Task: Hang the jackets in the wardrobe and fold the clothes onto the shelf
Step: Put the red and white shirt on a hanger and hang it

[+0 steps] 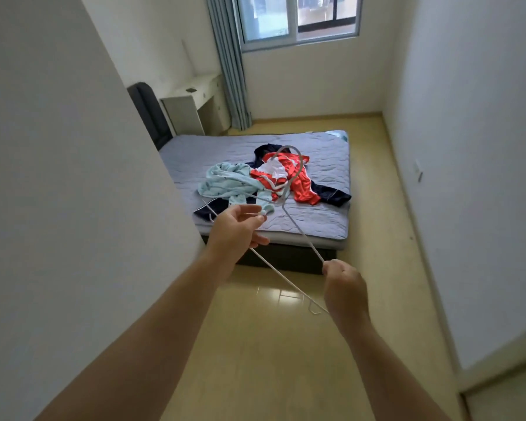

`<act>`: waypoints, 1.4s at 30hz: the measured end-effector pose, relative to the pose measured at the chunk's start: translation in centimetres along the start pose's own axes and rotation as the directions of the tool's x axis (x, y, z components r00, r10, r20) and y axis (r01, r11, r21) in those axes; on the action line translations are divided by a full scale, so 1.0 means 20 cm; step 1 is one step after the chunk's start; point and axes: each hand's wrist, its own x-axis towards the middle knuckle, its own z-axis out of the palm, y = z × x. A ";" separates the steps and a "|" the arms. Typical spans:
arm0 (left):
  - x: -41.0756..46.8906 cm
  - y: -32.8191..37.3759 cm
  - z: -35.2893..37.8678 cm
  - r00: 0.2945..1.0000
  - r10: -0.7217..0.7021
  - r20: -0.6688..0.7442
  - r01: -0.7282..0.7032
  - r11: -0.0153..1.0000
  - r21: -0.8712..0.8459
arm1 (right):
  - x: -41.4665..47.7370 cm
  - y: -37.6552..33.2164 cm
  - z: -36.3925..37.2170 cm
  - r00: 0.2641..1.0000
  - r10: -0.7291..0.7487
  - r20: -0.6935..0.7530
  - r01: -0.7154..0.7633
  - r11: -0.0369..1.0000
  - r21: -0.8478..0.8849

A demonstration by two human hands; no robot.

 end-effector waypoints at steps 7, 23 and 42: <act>0.74 -0.08 -0.12 0.952 0.302 -0.041 -0.277 0.912 0.301 | 0.60 -0.13 0.22 0.997 -0.056 -0.054 0.041 0.969 -0.244; 2.53 0.06 0.52 0.812 0.487 0.322 -0.584 0.655 0.480 | 2.29 -0.29 0.25 0.996 -0.070 -0.062 0.043 0.935 -0.351; 4.22 -0.10 1.13 0.902 0.289 0.322 -0.422 0.753 0.506 | 4.25 -0.34 0.44 0.924 0.038 0.380 0.252 0.686 -0.682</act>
